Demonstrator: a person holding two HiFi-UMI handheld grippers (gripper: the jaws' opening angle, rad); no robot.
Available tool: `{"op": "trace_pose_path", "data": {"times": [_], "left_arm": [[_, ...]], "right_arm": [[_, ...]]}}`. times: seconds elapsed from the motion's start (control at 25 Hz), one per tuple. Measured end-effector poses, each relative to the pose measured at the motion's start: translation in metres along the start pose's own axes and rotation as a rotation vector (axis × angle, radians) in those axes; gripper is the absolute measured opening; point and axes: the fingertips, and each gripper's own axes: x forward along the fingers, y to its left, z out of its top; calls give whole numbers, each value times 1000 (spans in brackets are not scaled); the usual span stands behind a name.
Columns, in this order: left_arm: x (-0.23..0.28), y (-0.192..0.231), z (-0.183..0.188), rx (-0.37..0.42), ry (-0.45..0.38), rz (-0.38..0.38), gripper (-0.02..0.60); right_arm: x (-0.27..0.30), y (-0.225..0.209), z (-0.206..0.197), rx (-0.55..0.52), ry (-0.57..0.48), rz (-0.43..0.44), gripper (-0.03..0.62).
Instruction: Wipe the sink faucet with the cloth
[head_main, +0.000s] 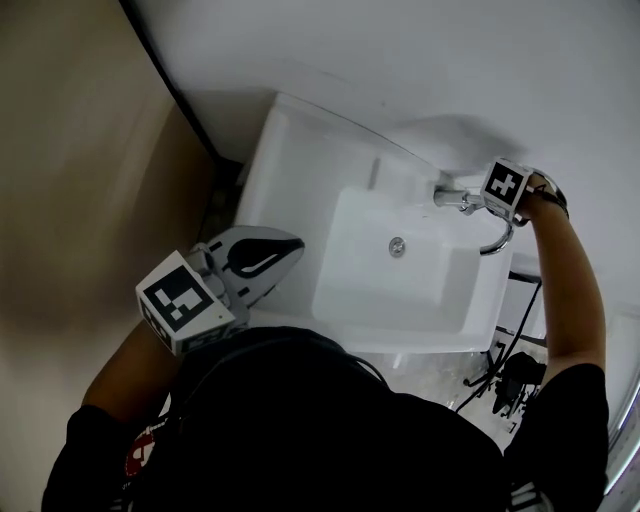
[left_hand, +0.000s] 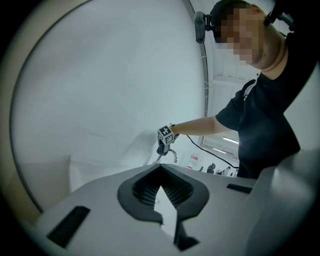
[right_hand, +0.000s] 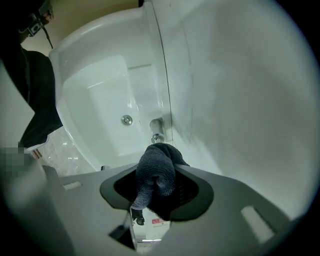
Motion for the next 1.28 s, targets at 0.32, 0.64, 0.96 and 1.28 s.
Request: {"op": "trace_pose_path", "data": {"times": [0.32,0.64,0.96,1.28], "left_arm": [[0,15,-1,-15,4,36,-8],[3,15,-11,-35,25,37,-8],[2,14,-14,-45,33,47,-8],[7,2,-11,-45,22,5,-8]], "right_arm": [[35,-3,4,-13,118,20,149],[73,-4,33,-7,109,16,150],[93,-3,48,10,87,56,156],[-1,-13,38,234,-306,155,150]]}}
